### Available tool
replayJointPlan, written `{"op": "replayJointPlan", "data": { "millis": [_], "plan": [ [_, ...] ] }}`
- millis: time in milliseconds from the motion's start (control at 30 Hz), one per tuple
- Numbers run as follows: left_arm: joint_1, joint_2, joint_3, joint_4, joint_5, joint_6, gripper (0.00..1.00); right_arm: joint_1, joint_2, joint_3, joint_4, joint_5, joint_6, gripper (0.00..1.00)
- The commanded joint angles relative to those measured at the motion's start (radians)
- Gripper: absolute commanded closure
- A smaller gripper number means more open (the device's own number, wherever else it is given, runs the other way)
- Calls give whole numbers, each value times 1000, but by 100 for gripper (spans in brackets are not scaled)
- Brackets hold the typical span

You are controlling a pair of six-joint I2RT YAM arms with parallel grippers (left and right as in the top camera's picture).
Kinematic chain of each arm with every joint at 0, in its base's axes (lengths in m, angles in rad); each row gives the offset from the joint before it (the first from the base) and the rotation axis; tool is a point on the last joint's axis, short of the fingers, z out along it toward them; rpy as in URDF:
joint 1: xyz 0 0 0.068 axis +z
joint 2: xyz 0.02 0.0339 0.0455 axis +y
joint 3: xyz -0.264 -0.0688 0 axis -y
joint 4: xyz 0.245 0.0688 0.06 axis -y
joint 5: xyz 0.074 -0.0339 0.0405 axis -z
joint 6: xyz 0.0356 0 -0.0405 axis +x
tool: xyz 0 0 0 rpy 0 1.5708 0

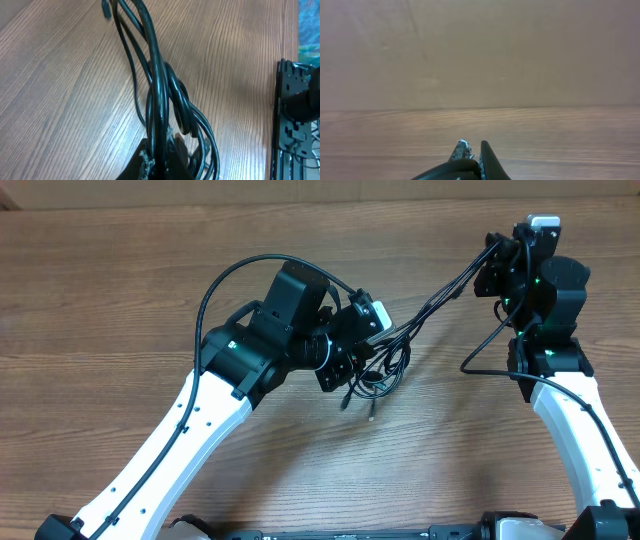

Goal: Untangle cables

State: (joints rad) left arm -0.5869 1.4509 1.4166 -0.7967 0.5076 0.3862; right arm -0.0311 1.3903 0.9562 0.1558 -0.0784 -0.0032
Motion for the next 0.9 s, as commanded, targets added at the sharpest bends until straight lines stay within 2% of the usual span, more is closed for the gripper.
{"op": "replayJointPlan", "data": {
  "millis": [0,67,100,133,167,300,367,567,733,867],
  "plan": [
    [5,-47,13,-45,11,52,96,-39,-2,26,29,207,-85,96],
    [5,-47,13,-47,-10,52,96,-39,-2,26,21,244,-83,69],
    [5,-47,13,-49,-29,51,96,-39,-2,26,8,252,-72,42],
    [5,-47,13,-50,-55,47,96,-39,-2,26,-21,254,-44,4],
    [5,-47,13,-48,-100,11,96,-39,-2,26,-69,257,12,0],
    [5,-47,13,-48,-164,-54,96,-39,-2,26,-224,264,202,0],
    [5,-47,13,-42,-171,-81,96,-39,-2,26,-314,195,275,0],
    [5,-47,13,4,-206,-205,96,-39,-2,26,-534,-175,288,0],
    [9,-47,13,5,-270,-323,96,-39,-2,26,-737,-213,288,0],
    [39,-47,13,12,-279,-479,96,-39,-2,26,-864,-311,288,0]
  ]
}}
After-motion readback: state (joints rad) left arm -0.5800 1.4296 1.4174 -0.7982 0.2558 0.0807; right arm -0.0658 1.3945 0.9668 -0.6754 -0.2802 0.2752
